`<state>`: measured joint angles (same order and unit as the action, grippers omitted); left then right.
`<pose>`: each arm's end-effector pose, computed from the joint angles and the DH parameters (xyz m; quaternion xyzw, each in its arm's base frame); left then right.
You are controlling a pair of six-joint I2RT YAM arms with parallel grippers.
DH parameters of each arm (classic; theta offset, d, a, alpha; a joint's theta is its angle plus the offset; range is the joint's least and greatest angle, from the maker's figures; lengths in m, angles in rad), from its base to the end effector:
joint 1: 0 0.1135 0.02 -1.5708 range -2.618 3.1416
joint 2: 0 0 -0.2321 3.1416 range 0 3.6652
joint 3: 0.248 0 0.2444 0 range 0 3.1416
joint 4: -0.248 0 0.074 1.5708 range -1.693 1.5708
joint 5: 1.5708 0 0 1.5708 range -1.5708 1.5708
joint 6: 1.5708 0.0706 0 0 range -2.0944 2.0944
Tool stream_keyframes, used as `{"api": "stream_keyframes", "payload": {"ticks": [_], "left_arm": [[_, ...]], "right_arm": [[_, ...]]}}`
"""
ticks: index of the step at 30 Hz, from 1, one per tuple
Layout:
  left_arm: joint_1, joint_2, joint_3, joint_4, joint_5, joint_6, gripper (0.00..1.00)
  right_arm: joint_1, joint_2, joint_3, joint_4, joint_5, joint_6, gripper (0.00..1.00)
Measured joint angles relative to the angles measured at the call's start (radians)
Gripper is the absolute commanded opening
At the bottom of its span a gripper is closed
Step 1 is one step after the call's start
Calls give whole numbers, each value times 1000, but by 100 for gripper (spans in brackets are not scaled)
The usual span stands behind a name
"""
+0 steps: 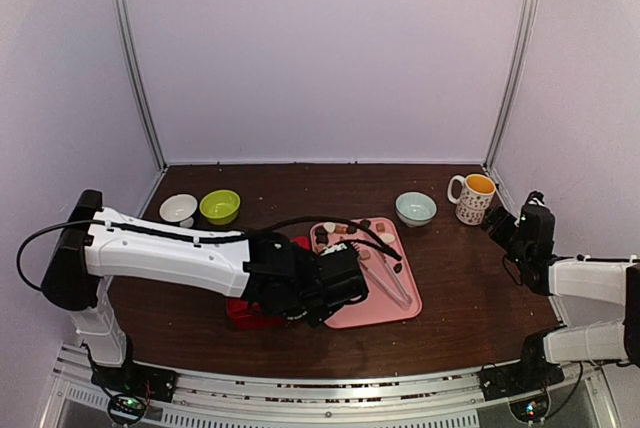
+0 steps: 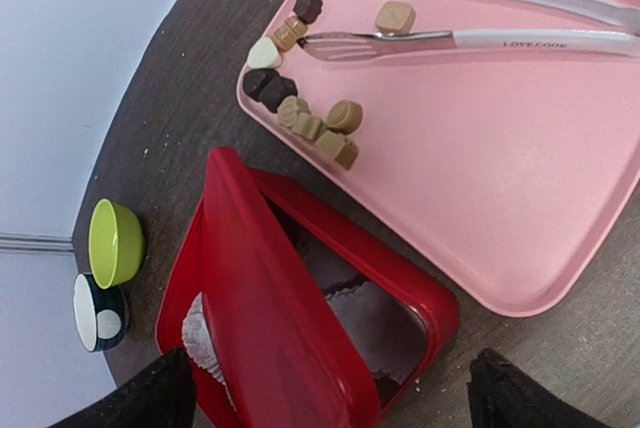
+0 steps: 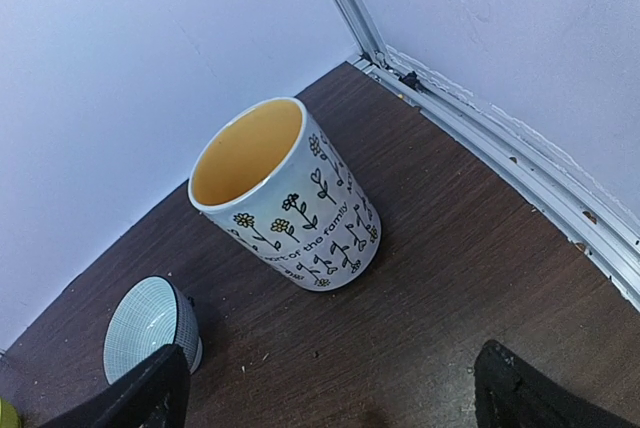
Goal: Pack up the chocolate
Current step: Adjust the box lid on the packing box.
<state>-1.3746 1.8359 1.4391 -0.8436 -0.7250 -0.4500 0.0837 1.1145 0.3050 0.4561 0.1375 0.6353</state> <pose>0.1168 -0.3476 0.1813 0.3592 0.8515 0.0924 0.3707 0.2595 0.0121 0.1419 0.2607 0.7768 0.1479 0.5538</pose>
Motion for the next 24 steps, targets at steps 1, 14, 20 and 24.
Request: {"api": "stream_keyframes", "payload": {"ticks": [1,14,20,24], "left_arm": [[0,11,7,-20,-6,-13,96],[-23,135,128,-230,-66,-135,36],[-39,161,200,-328,-111,-194,17],[-41,169,221,-372,-126,-225,10]], "right_arm": [[0,0,0,0,0,0,100],[0,0,0,0,-2,0,100],[0,0,0,0,-2,0,100],[0,1,0,0,-1,0,100]]}}
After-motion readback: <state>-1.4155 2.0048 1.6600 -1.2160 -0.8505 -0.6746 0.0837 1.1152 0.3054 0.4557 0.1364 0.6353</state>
